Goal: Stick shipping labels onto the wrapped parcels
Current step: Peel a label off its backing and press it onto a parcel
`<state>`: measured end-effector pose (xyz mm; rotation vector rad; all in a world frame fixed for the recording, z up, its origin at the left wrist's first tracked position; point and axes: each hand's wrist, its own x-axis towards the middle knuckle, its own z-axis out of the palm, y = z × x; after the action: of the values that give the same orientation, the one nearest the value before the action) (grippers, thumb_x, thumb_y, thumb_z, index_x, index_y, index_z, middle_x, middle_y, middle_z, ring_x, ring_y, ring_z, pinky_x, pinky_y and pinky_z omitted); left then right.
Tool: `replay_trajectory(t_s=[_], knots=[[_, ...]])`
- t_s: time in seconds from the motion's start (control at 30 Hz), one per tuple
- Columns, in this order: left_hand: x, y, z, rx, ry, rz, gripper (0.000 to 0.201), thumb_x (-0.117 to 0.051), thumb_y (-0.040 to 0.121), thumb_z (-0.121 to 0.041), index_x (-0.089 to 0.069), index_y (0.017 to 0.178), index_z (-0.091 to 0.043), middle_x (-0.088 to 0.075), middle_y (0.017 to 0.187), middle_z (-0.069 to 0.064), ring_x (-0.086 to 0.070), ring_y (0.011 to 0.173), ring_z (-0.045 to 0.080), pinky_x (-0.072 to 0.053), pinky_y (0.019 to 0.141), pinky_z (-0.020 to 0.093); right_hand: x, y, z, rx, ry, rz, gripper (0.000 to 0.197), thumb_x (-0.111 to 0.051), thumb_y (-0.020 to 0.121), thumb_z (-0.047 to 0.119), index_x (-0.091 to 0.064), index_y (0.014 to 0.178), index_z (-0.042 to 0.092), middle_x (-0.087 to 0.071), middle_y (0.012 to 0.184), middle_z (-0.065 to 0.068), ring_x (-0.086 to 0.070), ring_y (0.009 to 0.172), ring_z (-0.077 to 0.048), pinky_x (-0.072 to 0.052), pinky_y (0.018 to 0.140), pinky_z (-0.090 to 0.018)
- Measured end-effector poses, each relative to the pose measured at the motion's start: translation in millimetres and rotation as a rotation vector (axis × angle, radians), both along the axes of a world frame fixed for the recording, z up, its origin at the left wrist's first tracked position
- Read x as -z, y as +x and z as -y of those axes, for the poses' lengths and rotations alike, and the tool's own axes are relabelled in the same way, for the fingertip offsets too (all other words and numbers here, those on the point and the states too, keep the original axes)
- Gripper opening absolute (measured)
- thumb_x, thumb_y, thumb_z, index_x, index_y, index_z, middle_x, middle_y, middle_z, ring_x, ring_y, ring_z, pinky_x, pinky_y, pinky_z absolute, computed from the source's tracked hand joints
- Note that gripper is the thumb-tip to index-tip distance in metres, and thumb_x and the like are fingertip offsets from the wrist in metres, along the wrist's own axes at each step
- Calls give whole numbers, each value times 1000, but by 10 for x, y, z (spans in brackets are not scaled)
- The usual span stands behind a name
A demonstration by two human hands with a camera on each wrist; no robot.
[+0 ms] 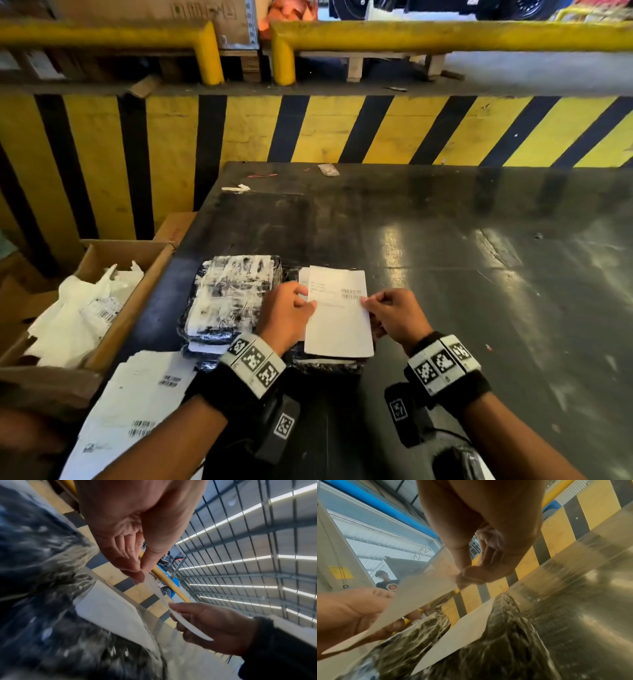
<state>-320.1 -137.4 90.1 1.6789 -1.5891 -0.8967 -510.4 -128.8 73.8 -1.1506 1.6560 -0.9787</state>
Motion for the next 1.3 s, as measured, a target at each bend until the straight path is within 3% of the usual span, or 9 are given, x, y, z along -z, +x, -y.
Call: replay_trajectory(t_s=[0.13, 0.2, 0.33, 0.43, 0.53, 0.63, 0.77, 1.13, 1.3], knots=[[0, -74, 269, 17, -33, 220, 20, -64, 83, -13, -59, 103, -10, -68, 89, 9, -61, 92, 27, -50, 80, 35, 22, 16, 320, 18, -27, -100, 23, -67, 83, 16, -64, 71, -3, -64, 61, -10, -56, 37, -11, -43, 36, -21], [18, -90, 347, 28, -22, 324, 19, -60, 85, -12, -55, 104, -12, -67, 94, 10, -59, 95, 29, -48, 80, 37, 55, 50, 422, 8, -13, -139, 23, -67, 84, 16, -63, 66, 2, -63, 56, -8, -52, 31, -4, -40, 33, -17], [33, -149, 385, 89, 1, 514, 32, -52, 87, -3, -43, 117, -10, -60, 104, 15, -57, 99, 34, -50, 79, 44, 171, 91, 523, -8, 35, -179, 28, -68, 83, 16, -59, 58, 9, -56, 47, -3, -46, 27, -2, -37, 36, -16], [29, -182, 362, 116, 2, 629, 37, -48, 88, 2, -39, 122, -9, -59, 105, 16, -59, 98, 35, -51, 76, 43, 217, 103, 525, -24, 62, -207, 27, -69, 82, 17, -60, 58, 10, -55, 47, -1, -45, 26, 0, -36, 40, -16], [36, -210, 351, 150, 22, 695, 43, -45, 88, 6, -35, 127, -7, -59, 109, 19, -56, 104, 36, -50, 80, 45, 223, 119, 524, -28, 73, -249, 23, -69, 82, 20, -64, 64, 8, -55, 49, 1, -49, 33, -2, -36, 43, -18], [49, -233, 354, 167, 32, 746, 53, -44, 88, 8, -28, 137, -4, -59, 113, 21, -55, 110, 35, -49, 86, 44, 221, 131, 534, -35, 81, -274, 21, -69, 82, 22, -68, 73, 4, -62, 62, -3, -55, 52, -13, -42, 51, -20], [43, -237, 352, 171, 42, 762, 53, -43, 88, 10, -29, 137, -4, -60, 113, 21, -58, 105, 37, -51, 84, 44, 244, 143, 535, -37, 90, -312, 19, -69, 82, 22, -70, 75, 4, -69, 78, -10, -65, 71, -22, -49, 65, -27], [19, -279, 411, 219, 131, 798, 48, -44, 88, 8, -32, 134, -1, -55, 122, 21, -55, 112, 38, -48, 88, 45, 245, 170, 546, -84, 69, -480, 17, -69, 82, 23, -62, 70, 14, -64, 76, -5, -62, 73, -22, -52, 70, -31], [-3, -301, 428, 243, 167, 845, 51, -44, 89, 7, -29, 137, -1, -52, 129, 21, -53, 117, 37, -46, 92, 44, 265, 113, 554, -127, 122, -589, 31, -70, 78, 42, -63, 80, 12, -69, 87, -8, -65, 77, -26, -52, 66, -32]])
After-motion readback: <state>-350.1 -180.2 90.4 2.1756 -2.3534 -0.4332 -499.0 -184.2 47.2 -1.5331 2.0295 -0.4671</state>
